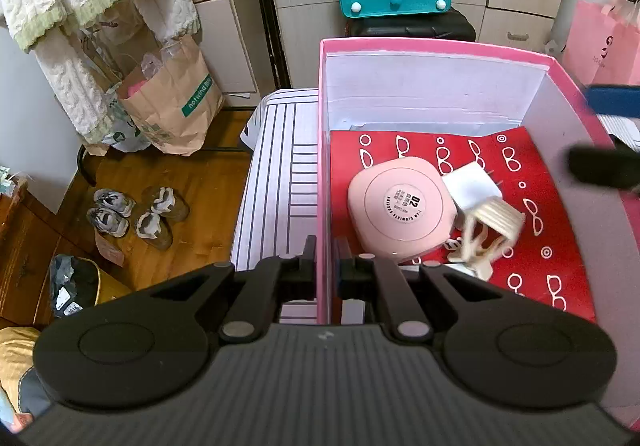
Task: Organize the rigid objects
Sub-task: 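Carry the cream frame into the pink box with the right tool, then move the right tool to the lavender star clip and grasp it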
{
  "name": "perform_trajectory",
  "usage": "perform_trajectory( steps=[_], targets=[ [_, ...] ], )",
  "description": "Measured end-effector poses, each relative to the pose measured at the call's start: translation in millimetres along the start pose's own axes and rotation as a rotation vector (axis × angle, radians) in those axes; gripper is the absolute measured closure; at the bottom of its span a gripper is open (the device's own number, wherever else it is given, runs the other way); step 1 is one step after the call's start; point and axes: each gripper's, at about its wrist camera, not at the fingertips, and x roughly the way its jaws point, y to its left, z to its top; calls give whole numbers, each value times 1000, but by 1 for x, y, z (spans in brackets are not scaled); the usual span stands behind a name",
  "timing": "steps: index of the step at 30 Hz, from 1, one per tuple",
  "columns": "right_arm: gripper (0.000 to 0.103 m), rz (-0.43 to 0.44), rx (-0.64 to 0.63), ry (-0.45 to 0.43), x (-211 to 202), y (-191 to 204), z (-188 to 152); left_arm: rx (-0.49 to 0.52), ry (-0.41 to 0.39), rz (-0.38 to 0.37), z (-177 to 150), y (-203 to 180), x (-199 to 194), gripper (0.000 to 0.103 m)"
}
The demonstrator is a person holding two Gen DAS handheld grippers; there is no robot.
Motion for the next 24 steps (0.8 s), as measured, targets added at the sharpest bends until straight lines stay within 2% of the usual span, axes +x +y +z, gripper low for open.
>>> perform_trajectory(
  steps=[5,7,9,11,15,20,24],
  targets=[
    [31,-141,218,-126,-57,-40,-55,-19,-3,-10,0,0,0,96],
    [31,-195,287,-143,-72,-61,-84,-14,1,-9,0,0,0,96],
    [31,-245,340,-115,-78,-80,-108,-6,1,-10,0,1,-1,95],
    [32,-290,398,-48,-81,-96,-131,2,1,-2,-1,0,-1,95],
    [34,-313,455,39,-87,-116,-165,21,1,14,0,-4,0,95],
    [42,-300,454,48,-92,-117,-183,25,-15,56,-1,-7,-2,97],
    [48,-326,471,38,-85,-121,-186,23,-13,52,-1,-6,-1,97]
  ],
)
